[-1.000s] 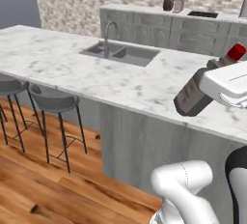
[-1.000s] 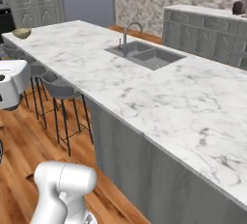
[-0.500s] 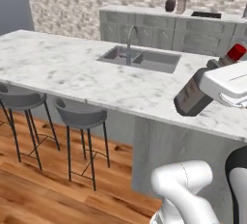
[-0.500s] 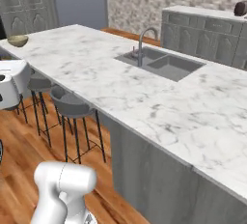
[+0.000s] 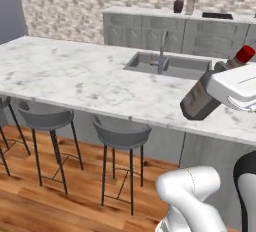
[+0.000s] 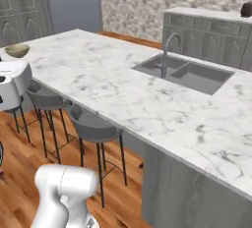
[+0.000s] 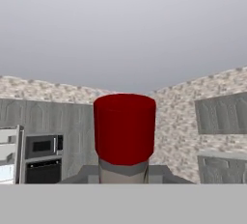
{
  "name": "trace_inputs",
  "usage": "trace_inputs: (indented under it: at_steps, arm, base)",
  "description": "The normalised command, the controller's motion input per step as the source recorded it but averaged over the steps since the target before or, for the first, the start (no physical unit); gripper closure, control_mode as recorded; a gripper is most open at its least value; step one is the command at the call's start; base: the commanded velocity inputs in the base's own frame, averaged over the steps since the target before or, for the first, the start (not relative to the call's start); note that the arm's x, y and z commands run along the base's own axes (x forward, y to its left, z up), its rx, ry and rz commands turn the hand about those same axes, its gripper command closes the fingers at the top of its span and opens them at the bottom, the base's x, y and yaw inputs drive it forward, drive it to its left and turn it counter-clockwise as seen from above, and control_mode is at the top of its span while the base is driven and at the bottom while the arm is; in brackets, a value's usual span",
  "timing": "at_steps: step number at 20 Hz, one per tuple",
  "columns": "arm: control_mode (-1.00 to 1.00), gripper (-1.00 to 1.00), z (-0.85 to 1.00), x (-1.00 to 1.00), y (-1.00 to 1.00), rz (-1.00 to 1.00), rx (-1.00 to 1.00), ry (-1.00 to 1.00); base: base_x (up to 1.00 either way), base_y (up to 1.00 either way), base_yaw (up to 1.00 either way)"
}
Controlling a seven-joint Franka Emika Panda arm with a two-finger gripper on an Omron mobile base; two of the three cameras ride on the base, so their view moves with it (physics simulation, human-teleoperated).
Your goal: There is a bowl on the dining counter. Grab a lemon wedge from the fridge and place it in the bowl. Then get the liquor bottle and glass cup from the cabinet and place them next to the bowl.
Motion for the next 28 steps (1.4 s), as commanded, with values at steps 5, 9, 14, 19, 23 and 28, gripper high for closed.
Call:
trace_inputs:
  at_steps: [5, 9, 14, 19, 23, 28]
  arm:
    - [1.0, 1.0, 0.0, 0.0, 0.0, 0.0, 0.0, 0.0]
    - [1.0, 1.0, 0.0, 0.0, 0.0, 0.0, 0.0, 0.0]
    - [1.0, 1.0, 0.0, 0.0, 0.0, 0.0, 0.0, 0.0]
    - [1.0, 1.0, 0.0, 0.0, 0.0, 0.0, 0.0, 0.0]
    - [1.0, 1.0, 0.0, 0.0, 0.0, 0.0, 0.0, 0.0]
    - [1.0, 1.0, 0.0, 0.0, 0.0, 0.0, 0.0, 0.0]
  base:
    - [0.66, 1.0, -0.2]
    - [0.66, 1.0, -0.2]
    - [0.66, 1.0, -0.2]
    - [0.67, 1.0, -0.2]
    - [0.68, 1.0, -0.2]
    - [0.68, 1.0, -0.2]
